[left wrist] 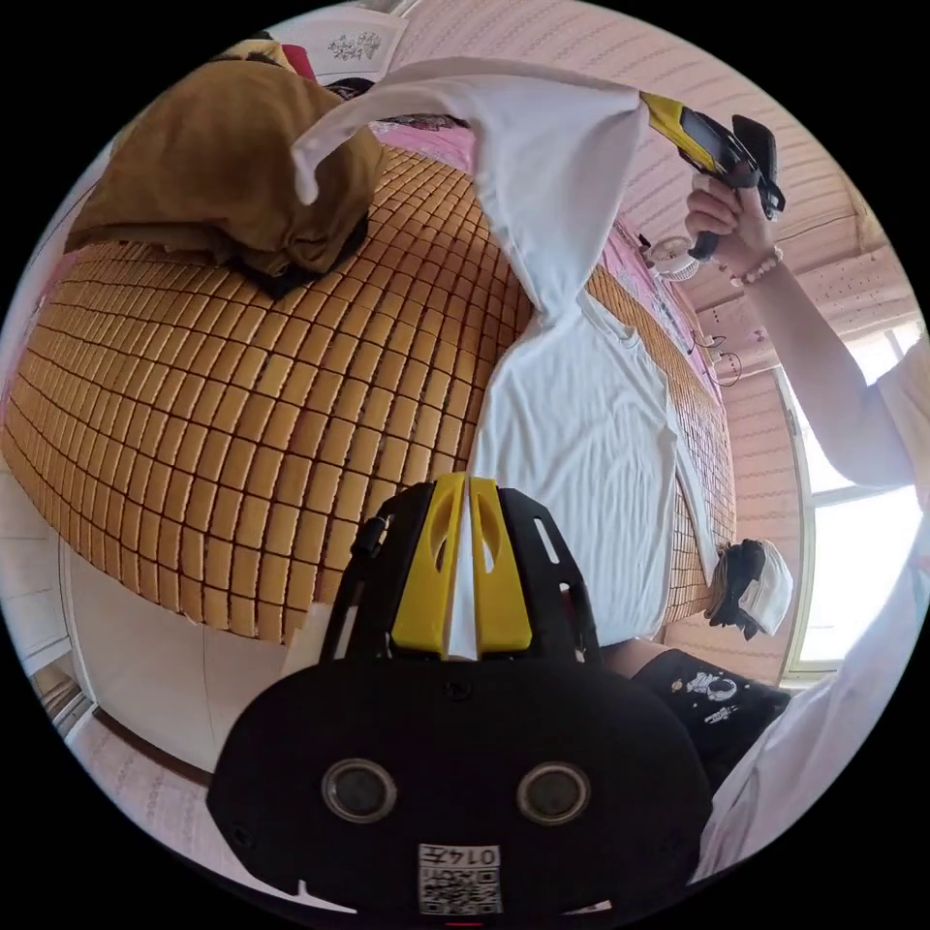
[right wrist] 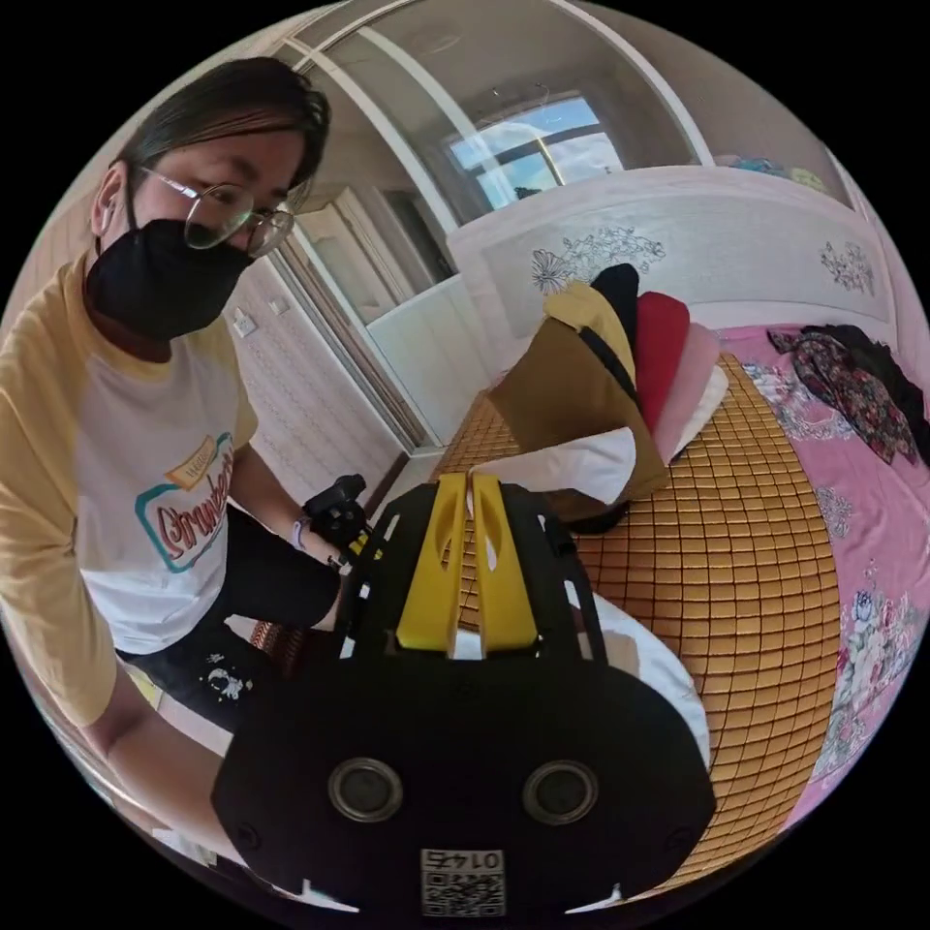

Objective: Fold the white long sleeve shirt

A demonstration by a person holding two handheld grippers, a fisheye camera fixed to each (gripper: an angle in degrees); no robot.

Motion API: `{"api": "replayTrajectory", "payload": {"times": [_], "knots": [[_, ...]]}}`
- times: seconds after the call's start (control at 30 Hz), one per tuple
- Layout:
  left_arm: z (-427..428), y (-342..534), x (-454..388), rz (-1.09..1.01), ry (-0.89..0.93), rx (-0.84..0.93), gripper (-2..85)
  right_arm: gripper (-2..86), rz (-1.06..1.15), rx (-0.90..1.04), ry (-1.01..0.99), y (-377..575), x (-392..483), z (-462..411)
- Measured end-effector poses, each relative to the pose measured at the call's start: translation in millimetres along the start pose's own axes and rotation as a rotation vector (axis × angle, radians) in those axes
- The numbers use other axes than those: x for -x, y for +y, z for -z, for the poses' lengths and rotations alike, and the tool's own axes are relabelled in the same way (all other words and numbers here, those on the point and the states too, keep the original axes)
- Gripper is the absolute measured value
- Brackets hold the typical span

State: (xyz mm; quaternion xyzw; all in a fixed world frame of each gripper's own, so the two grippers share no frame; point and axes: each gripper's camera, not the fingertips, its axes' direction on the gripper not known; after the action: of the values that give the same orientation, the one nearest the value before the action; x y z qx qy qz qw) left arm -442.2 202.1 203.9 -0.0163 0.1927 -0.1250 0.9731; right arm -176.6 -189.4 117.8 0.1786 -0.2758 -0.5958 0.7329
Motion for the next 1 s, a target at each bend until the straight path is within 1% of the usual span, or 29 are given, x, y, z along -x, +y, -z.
{"api": "replayTrajectory", "payload": {"times": [0.07, 0.17, 0.27, 0.37, 0.43, 0.53, 0.67, 0.77, 0.83, 0.9, 0.93, 1.0], "knots": [[19, 13, 24, 0.076, -0.021, -0.008, -0.6, 2.2, -0.062, 0.016, 0.017, -2, -6, -8], [30, 31, 57, 0.169, -0.077, 0.019, -0.5, 5.4, -0.214, 0.143, 0.047, 5, -34, -37], [43, 52, 84, 0.233, -0.086, 0.055, -0.4, 7.2, -0.325, 0.209, 0.150, 16, -49, -53], [62, 73, 96, 0.231, -0.086, 0.083, -0.3, 7.5, -0.417, 0.236, 0.257, 29, -52, -57], [74, 84, 100, 0.228, -0.089, 0.093, -0.3, 7.5, -0.535, 0.311, 0.361, 44, -61, -62], [98, 98, 120, 0.330, -0.113, 0.026, -0.2, 7.6, -0.647, 0.360, 0.479, 57, -71, -70], [105, 111, 163, 0.521, -0.157, -0.058, 2.5, 7.7, -0.741, 0.346, 0.556, 58, -90, -83], [94, 110, 185, 0.602, -0.118, -0.052, 7.4, 8.3, -0.825, 0.334, 0.599, 55, -112, -97], [86, 106, 191, 0.624, -0.087, -0.027, 8.7, 8.2, -0.897, 0.390, 0.664, 56, -129, -112], [81, 102, 191, 0.630, -0.121, 0.019, 8.5, 7.5, -0.910, 0.456, 0.682, 59, -136, -125], [82, 99, 190, 0.619, -0.134, 0.036, 7.5, 6.7, -0.872, 0.454, 0.722, 56, -133, -127], [84, 95, 189, 0.597, -0.138, 0.088, 2.8, 4.0, -0.845, 0.483, 0.747, 53, -133, -129]]}}
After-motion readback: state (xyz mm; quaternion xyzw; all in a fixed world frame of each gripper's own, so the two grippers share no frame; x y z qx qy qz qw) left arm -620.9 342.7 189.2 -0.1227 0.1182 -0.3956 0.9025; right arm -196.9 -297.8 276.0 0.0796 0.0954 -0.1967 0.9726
